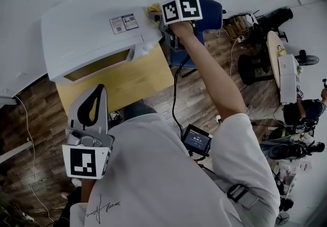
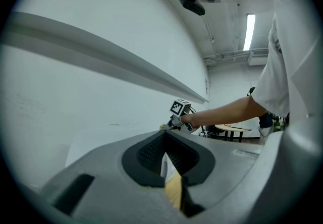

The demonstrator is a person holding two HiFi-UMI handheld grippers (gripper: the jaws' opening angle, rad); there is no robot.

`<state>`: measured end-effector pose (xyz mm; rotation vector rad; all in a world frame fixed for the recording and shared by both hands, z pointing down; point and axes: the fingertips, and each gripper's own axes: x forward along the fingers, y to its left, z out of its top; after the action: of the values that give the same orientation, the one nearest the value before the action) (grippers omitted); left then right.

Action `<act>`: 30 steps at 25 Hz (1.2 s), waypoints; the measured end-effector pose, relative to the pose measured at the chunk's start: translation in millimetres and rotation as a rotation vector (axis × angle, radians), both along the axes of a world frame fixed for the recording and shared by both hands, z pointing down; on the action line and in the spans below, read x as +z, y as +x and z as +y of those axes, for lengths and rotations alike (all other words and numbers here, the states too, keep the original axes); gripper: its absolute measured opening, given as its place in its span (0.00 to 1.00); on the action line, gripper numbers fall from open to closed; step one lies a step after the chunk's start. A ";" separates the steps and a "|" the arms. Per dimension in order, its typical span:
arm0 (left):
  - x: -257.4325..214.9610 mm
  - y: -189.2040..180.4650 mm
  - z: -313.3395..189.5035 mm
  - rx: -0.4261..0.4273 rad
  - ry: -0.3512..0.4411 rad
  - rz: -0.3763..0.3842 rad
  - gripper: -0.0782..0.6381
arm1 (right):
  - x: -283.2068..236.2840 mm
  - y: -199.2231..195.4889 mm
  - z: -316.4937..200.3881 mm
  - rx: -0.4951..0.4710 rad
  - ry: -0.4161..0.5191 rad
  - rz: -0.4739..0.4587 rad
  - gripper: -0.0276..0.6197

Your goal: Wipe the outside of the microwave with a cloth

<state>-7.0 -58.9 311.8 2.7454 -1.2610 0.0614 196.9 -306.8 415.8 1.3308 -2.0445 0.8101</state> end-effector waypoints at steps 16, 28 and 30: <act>-1.0 -7.0 -1.7 -0.053 -0.006 0.012 0.10 | -0.1 -20.2 -1.2 -0.014 0.012 0.001 0.22; 0.1 -13.1 1.9 -0.080 -0.009 0.013 0.10 | 1.2 -55.6 -1.4 -0.093 0.006 0.006 0.22; -0.3 -13.6 3.2 -0.084 -0.006 0.013 0.10 | 1.1 -60.7 -0.6 -0.103 0.005 0.006 0.22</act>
<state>-20.6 -55.7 311.5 2.6795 -1.3689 0.0390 136.3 -307.4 416.9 1.2176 -2.0935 0.7549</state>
